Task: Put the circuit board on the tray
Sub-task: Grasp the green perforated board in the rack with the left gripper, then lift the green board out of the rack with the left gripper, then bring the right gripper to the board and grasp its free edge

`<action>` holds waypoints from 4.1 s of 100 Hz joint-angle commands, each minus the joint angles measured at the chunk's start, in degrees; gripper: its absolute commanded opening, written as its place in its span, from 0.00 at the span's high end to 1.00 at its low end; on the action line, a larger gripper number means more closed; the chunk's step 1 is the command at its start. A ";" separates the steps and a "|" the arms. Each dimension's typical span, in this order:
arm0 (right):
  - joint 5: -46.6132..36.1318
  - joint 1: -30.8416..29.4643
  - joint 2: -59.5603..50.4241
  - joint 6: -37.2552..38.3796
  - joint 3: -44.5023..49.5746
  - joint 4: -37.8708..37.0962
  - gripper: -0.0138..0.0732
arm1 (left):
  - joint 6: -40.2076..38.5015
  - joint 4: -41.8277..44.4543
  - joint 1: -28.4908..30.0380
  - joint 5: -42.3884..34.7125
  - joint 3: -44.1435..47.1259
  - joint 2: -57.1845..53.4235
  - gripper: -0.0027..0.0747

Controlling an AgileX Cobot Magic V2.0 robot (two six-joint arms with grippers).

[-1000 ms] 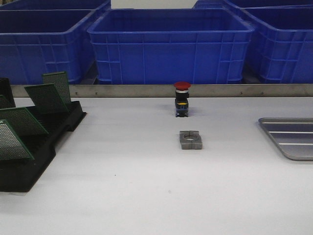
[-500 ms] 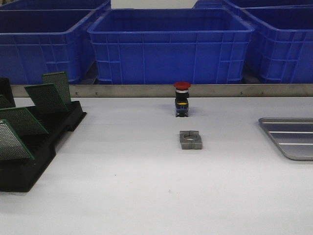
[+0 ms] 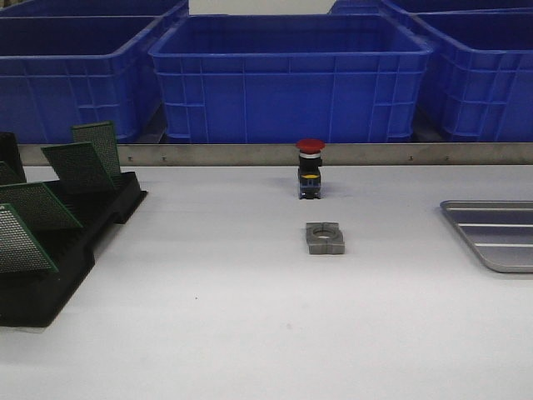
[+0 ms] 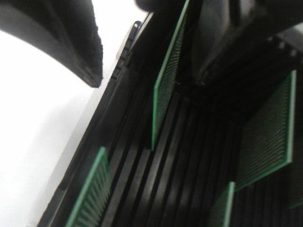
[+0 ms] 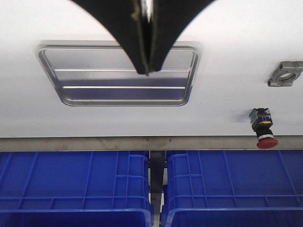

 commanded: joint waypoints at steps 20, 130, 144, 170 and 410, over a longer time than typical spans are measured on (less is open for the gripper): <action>-4.41 -0.25 -1.52 -0.46 -0.79 0.20 0.91 | -0.13 -0.30 -0.05 -3.09 -1.66 -0.22 0.70; -4.41 -0.25 -1.52 -0.46 -0.79 0.20 0.91 | 0.06 -18.54 -0.29 4.41 -1.66 -28.58 0.99; -4.41 -0.25 -1.52 -0.46 -0.79 0.20 0.91 | 3.99 -27.54 -3.41 8.50 -1.55 -28.39 0.99; -4.41 -0.25 -1.52 -0.46 -0.79 0.15 0.91 | 3.99 -33.22 -15.01 9.63 -1.55 -22.77 0.99; 5.97 48.90 69.86 -39.85 -41.10 25.70 0.35 | 3.99 -38.04 -37.67 -1.20 -1.55 -7.50 0.99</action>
